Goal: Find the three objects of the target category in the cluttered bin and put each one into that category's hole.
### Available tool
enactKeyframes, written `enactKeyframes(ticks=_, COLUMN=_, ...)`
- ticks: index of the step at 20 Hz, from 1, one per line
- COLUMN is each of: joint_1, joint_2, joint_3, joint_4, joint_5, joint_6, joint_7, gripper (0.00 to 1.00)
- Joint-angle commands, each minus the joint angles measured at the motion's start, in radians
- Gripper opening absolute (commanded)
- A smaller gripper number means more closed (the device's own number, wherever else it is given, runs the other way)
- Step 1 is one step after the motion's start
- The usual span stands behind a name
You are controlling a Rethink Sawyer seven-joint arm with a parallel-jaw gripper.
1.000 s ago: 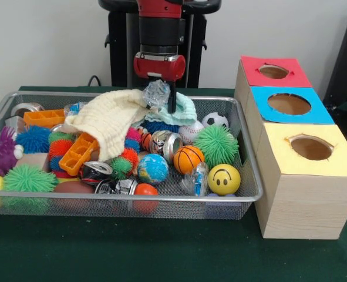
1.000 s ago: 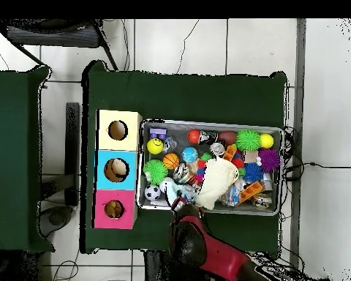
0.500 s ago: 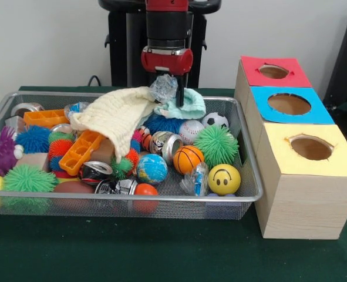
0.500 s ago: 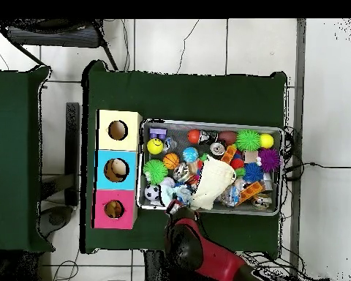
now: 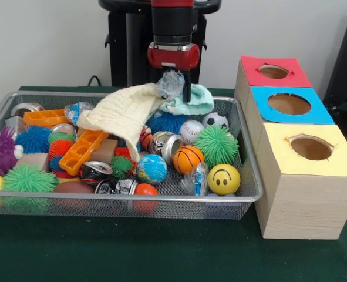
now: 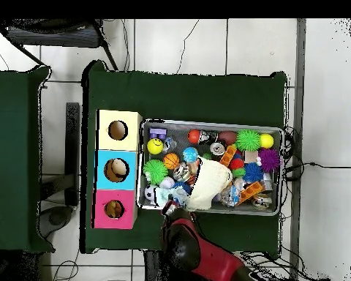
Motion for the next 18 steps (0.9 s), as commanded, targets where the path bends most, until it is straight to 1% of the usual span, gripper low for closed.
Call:
enactKeyframes(ticks=1, joint_1=0.066, joint_2=-0.136, joint_3=0.079, joint_4=0.028, joint_5=0.148, joint_6=0.402, joint_7=0.221, gripper=1.0)
enactKeyframes(ticks=3, joint_1=0.091, joint_2=-0.183, joint_3=0.063, joint_4=-0.012, joint_5=0.173, joint_6=0.51, joint_7=0.197, gripper=1.0)
enactKeyframes(ticks=6, joint_1=0.123, joint_2=-0.223, joint_3=0.027, joint_4=-0.075, joint_5=0.185, joint_6=0.648, joint_7=0.175, gripper=1.0)
enactKeyframes(ticks=11, joint_1=0.164, joint_2=-0.25, joint_3=-0.045, joint_4=-0.21, joint_5=0.166, joint_6=0.874, joint_7=0.172, gripper=1.0)
enactKeyframes(ticks=15, joint_1=0.176, joint_2=-0.253, joint_3=-0.072, joint_4=-0.281, joint_5=0.135, joint_6=0.967, joint_7=0.176, gripper=1.0)
enactKeyframes(ticks=18, joint_1=0.183, joint_2=-0.255, joint_3=-0.085, joint_4=-0.305, joint_5=0.124, joint_6=0.998, joint_7=0.178, gripper=1.0)
